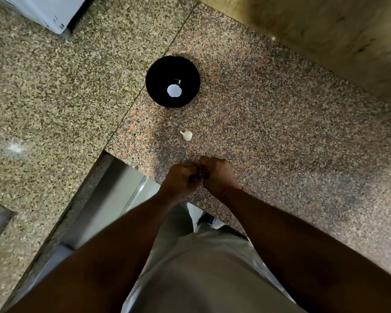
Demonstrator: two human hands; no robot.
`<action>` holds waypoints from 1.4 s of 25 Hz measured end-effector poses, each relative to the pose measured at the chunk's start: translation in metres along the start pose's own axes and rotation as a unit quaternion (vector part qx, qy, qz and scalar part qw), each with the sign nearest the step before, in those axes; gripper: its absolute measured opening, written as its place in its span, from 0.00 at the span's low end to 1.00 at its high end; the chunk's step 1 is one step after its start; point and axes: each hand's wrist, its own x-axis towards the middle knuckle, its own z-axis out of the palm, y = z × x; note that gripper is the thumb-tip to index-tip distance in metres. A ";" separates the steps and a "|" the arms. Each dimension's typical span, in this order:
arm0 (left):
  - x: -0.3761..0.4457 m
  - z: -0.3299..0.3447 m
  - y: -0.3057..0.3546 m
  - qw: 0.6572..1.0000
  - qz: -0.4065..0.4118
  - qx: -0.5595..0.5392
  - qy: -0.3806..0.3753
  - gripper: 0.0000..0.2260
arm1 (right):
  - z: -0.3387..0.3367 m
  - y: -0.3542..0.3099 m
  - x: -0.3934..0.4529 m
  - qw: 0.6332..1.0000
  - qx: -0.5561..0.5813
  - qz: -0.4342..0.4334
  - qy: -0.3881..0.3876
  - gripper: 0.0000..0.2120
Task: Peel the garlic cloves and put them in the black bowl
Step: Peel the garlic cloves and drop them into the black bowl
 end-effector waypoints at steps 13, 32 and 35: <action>-0.004 -0.004 0.019 0.984 -0.155 -0.041 0.080 0.08 | -0.004 0.006 -0.004 0.996 0.072 -0.008 0.042 0.15; -0.013 -0.009 0.039 0.988 -0.144 -0.053 -0.013 0.12 | -0.016 0.013 -0.008 0.933 0.292 0.207 -0.039 0.04; -0.010 -0.005 0.036 0.993 -0.121 0.004 0.003 0.12 | -0.014 0.014 -0.008 0.926 0.312 0.209 -0.043 0.05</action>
